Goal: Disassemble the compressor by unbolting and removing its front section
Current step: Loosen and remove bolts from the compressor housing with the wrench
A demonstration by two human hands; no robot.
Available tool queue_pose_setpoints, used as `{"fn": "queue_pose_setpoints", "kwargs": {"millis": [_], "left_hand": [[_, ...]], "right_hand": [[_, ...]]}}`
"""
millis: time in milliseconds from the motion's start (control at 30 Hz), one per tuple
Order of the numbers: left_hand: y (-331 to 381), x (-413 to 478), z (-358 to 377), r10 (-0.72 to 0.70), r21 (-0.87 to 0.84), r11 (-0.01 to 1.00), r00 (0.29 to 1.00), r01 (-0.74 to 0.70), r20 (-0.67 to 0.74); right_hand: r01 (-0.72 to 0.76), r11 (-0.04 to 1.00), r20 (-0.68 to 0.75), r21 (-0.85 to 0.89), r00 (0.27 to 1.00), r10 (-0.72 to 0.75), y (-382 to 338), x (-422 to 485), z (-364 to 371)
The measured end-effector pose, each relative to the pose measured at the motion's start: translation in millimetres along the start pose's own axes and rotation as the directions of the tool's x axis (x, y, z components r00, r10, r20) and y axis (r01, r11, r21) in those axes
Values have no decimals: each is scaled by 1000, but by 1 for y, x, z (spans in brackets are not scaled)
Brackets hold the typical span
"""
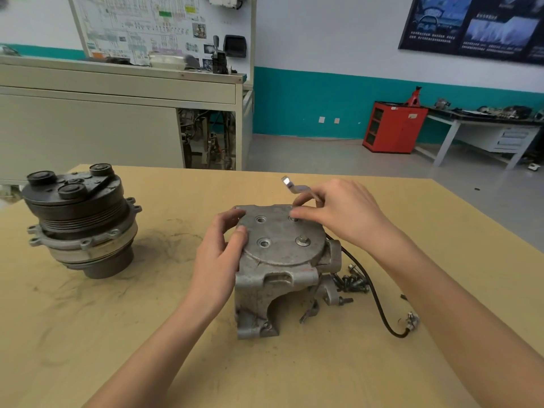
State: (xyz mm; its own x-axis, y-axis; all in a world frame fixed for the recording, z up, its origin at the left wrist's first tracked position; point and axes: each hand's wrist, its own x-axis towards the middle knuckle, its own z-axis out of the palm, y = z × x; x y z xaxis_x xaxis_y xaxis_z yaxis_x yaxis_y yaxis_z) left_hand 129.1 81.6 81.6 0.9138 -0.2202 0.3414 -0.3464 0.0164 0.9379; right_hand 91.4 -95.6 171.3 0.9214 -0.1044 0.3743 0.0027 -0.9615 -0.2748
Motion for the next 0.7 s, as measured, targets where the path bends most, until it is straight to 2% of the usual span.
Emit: {"fn": "queue_pose_setpoints", "kwargs": {"millis": [267,467,600,700], "left_hand": [[-1,0,-1,6,-10,1000,1000,-6,12],[-1,0,-1,0,-8,1000,1000,0,6],[0,0,0,-1,-16,1000,1000,1,-3],[0,1,0,-9,-14,1000,1000,9,-7]], "right_hand": [[32,999,68,-15,997,-31,-1,3,0],[52,998,-48,39,998,-50,4,7,-15],[81,996,53,-48,996,-78,2,7,-14],[90,995,53,-50,995,-87,0,7,-10]]}}
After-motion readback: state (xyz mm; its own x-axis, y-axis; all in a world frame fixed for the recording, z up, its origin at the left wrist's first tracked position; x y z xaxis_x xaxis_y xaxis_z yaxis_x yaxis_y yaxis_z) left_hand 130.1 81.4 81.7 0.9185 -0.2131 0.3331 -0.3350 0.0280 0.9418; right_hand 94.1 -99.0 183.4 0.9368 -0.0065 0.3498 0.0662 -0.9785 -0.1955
